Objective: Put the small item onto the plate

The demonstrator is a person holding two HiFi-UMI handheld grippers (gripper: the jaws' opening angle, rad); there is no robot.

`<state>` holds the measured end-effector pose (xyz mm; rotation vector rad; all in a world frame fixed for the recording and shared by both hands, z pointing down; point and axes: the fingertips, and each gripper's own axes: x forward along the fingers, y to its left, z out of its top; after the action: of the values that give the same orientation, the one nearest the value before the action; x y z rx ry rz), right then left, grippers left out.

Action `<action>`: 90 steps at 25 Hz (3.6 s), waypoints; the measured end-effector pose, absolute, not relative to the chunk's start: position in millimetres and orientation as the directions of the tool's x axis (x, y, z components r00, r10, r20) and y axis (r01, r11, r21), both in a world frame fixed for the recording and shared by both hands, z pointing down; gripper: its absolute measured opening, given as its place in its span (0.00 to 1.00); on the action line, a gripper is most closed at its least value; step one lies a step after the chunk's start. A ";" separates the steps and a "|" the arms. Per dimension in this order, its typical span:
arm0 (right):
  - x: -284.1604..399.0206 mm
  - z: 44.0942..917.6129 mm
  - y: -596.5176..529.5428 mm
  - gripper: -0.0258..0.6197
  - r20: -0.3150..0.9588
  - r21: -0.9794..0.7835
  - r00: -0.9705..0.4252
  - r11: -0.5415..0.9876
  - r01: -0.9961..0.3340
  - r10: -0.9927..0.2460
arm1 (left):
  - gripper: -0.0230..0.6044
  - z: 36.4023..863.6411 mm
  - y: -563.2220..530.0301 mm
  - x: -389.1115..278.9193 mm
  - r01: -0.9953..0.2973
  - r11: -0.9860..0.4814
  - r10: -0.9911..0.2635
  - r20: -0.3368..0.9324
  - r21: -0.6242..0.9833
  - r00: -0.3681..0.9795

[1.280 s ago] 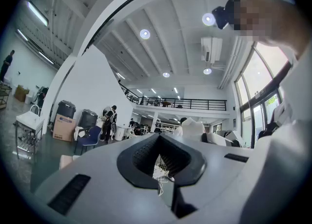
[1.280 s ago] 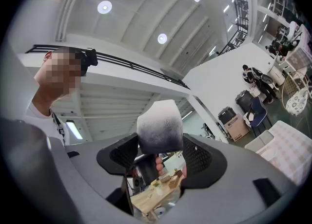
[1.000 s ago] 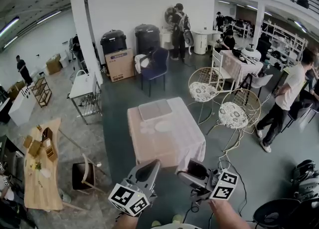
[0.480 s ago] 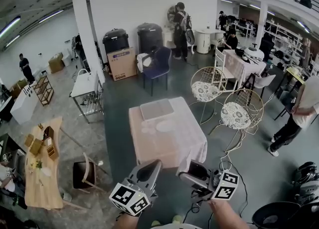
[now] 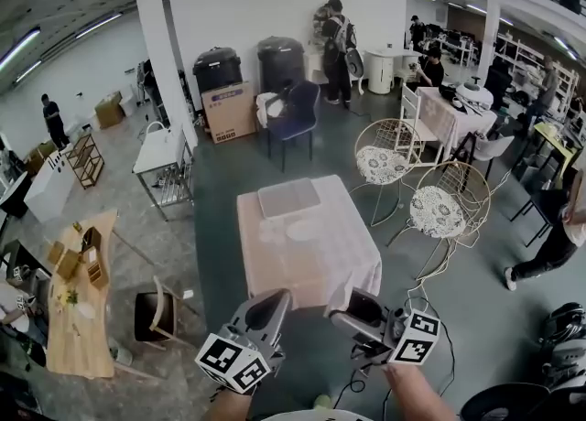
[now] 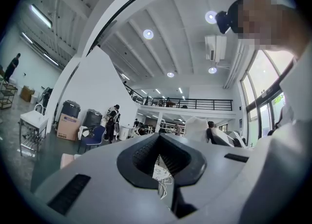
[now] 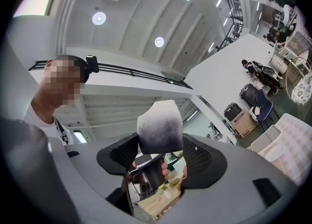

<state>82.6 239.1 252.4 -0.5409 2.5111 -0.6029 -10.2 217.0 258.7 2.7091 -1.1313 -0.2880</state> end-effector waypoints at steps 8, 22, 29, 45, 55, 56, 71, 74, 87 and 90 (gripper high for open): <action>87.9 257.9 208.0 0.47 -0.373 -0.520 -0.791 0.816 -0.254 -0.484 | 0.04 260.9 184.7 -6.5 -0.684 -0.686 -0.721 -0.103 0.246 0.686; 56.6 288.1 64.5 0.47 -0.299 -0.533 -0.785 0.777 -0.335 -0.543 | 0.04 286.1 28.5 -26.2 -0.661 -0.720 -0.687 -0.080 0.213 0.722; 36.8 308.7 -10.7 0.47 -0.276 -0.556 -0.754 0.739 -0.381 -0.596 | 0.05 306.1 -49.1 -39.1 -0.620 -0.754 -0.645 -0.067 0.215 0.761; 41.7 410.8 -154.6 0.47 -0.071 -0.545 -0.801 0.695 -0.468 -0.595 | 0.05 390.7 -188.9 -18.2 -0.638 -0.724 -0.665 -0.021 0.264 0.746; 48.5 515.3 -227.5 0.47 0.119 -0.491 -0.893 0.756 -0.432 -0.434 | 0.04 471.0 -263.5 -15.5 -0.731 -0.607 -0.754 0.064 0.311 0.654; 48.5 528.9 -232.8 0.47 0.144 -0.477 -0.899 0.767 -0.429 -0.414 | 0.04 479.8 -267.2 -16.3 -0.736 -0.600 -0.758 0.069 0.315 0.648; 55.8 707.7 -259.2 0.47 0.533 -0.263 -0.823 0.886 -0.383 -0.197 | 0.04 614.9 -285.5 -11.9 -0.751 -0.576 -0.744 0.175 0.321 0.645; 56.7 729.1 -261.5 0.47 0.588 -0.229 -0.791 0.903 -0.362 -0.168 | 0.04 635.8 -288.5 -2.6 -0.756 -0.580 -0.739 0.194 0.303 0.645; 56.6 806.0 -269.6 0.47 0.843 -0.081 -0.537 0.976 -0.203 -0.042 | 0.04 688.9 -296.4 -4.1 -0.777 -0.550 -0.745 0.240 0.308 0.622; 59.6 817.1 -272.1 0.47 0.879 -0.064 -0.475 0.982 -0.180 -0.030 | 0.04 691.0 -297.4 -6.4 -0.778 -0.546 -0.748 0.239 0.310 0.620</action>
<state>59.6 -272.1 817.1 -0.3002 4.1824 -0.3601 -6.4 -297.4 691.0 2.4605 -1.2168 0.1097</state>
